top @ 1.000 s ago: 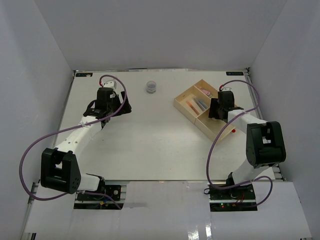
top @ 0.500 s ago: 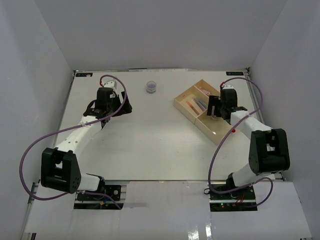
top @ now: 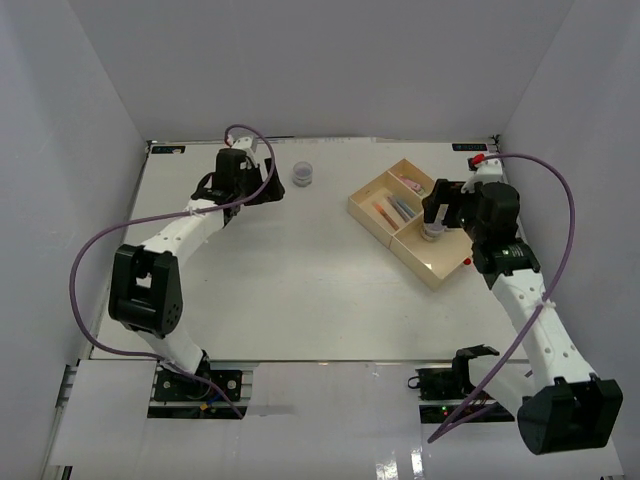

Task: Sort the stationery into containers
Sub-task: Pick up the stationery from the center of the board.

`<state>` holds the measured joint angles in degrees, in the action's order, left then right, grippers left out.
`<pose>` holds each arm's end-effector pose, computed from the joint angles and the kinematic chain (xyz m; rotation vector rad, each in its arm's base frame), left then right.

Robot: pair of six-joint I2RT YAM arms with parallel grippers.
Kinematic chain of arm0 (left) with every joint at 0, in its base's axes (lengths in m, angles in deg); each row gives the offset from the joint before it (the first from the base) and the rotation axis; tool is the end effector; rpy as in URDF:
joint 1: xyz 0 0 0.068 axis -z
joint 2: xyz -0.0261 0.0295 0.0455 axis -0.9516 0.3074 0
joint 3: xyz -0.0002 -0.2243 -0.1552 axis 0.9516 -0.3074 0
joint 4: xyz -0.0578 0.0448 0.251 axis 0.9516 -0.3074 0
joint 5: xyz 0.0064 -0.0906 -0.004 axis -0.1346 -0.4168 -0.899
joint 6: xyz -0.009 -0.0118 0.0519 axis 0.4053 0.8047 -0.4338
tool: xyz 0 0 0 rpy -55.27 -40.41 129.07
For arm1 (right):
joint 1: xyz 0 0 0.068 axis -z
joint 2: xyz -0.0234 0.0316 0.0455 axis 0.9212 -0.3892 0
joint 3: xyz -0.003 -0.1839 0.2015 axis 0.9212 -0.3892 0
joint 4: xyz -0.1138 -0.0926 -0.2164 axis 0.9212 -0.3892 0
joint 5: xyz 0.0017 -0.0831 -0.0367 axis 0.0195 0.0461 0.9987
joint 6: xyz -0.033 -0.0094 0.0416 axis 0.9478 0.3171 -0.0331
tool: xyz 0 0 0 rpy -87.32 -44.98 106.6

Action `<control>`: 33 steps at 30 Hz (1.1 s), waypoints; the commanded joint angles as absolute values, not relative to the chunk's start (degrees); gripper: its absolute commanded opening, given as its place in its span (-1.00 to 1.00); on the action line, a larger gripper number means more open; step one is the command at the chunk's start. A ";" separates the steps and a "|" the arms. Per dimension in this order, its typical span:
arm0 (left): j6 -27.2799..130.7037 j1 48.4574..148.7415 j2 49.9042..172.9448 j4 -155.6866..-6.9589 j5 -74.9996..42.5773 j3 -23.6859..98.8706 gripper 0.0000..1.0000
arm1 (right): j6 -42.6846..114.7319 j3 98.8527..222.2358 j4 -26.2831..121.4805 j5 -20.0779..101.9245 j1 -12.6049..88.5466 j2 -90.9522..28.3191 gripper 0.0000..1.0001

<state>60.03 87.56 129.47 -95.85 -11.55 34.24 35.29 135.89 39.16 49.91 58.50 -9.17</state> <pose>0.3570 -0.1011 0.2633 -0.0518 2.2464 -0.4070 0.2369 0.0349 0.3331 -0.0009 1.8708 0.1727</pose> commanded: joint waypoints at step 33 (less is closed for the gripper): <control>34.15 94.42 173.48 -75.34 -6.10 71.50 0.87 | 30.97 124.37 46.00 32.48 58.22 1.07 0.80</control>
<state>34.31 94.25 174.36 -75.35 -5.03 68.71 30.65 124.42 44.12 33.34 58.45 0.58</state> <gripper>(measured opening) 0.947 0.900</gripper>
